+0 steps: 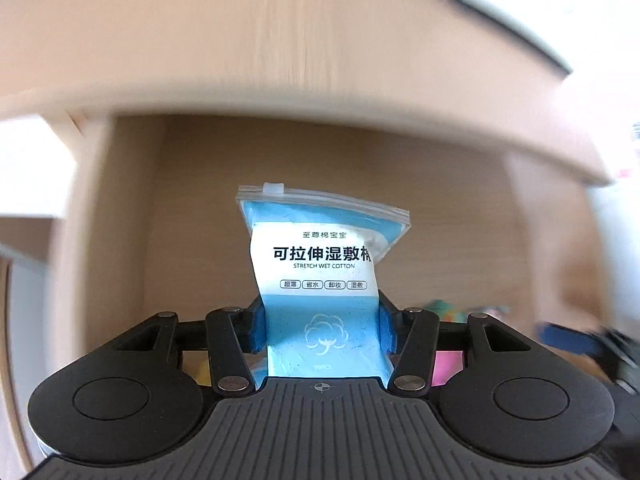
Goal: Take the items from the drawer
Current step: 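Lift the blue pack out with left tool while right tool grasps the lace cloth toy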
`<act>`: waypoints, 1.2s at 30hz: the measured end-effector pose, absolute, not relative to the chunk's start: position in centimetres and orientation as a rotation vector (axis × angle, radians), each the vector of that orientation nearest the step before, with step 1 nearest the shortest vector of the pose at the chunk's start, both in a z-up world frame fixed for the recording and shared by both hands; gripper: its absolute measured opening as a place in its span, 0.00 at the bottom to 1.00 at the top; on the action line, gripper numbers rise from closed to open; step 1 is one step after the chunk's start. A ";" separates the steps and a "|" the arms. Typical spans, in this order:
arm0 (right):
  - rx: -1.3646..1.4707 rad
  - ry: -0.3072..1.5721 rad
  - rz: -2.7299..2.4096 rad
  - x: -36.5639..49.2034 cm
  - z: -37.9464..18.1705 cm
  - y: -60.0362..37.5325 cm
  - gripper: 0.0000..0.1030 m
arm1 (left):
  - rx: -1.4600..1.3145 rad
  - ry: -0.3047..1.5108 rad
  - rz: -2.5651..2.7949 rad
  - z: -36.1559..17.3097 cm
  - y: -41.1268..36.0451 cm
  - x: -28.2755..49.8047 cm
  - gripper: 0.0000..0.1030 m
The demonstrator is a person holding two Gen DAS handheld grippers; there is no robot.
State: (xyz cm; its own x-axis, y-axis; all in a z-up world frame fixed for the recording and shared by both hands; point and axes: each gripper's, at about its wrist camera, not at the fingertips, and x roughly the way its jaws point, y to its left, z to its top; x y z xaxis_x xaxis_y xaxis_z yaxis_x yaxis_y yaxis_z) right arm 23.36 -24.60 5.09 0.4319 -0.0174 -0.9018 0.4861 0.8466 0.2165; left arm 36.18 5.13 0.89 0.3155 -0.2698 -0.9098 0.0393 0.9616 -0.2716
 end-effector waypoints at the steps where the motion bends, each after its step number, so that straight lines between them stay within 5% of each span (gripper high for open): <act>1: 0.489 1.105 -0.286 24.2 5.1 -24.2 1.00 | -0.217 1.206 -0.221 2.1 6.0 35.8 0.54; 11: 0.422 1.543 0.049 34.5 0.6 -14.5 1.00 | -0.376 0.995 -0.173 9.6 11.8 33.1 0.54; 18: 0.082 1.474 -0.227 34.4 -1.1 -15.6 1.00 | -0.450 0.985 -0.151 9.8 14.2 31.2 0.54; 23: 0.114 1.350 -0.195 31.9 -2.0 -18.2 1.00 | -0.469 1.017 -0.151 9.4 14.8 30.3 0.54; 36: 0.173 1.439 -0.138 30.6 -7.6 -16.9 1.00 | -0.502 1.033 -0.121 8.5 13.9 30.6 0.54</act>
State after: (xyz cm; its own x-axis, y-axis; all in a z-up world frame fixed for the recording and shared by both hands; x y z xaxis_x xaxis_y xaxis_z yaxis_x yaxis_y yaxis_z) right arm 30.59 -16.92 -7.62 0.1269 0.0100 -0.9919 0.1981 0.9796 0.0352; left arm 30.63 13.94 8.54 0.5164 -0.3277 -0.7912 -0.1362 0.8807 -0.4537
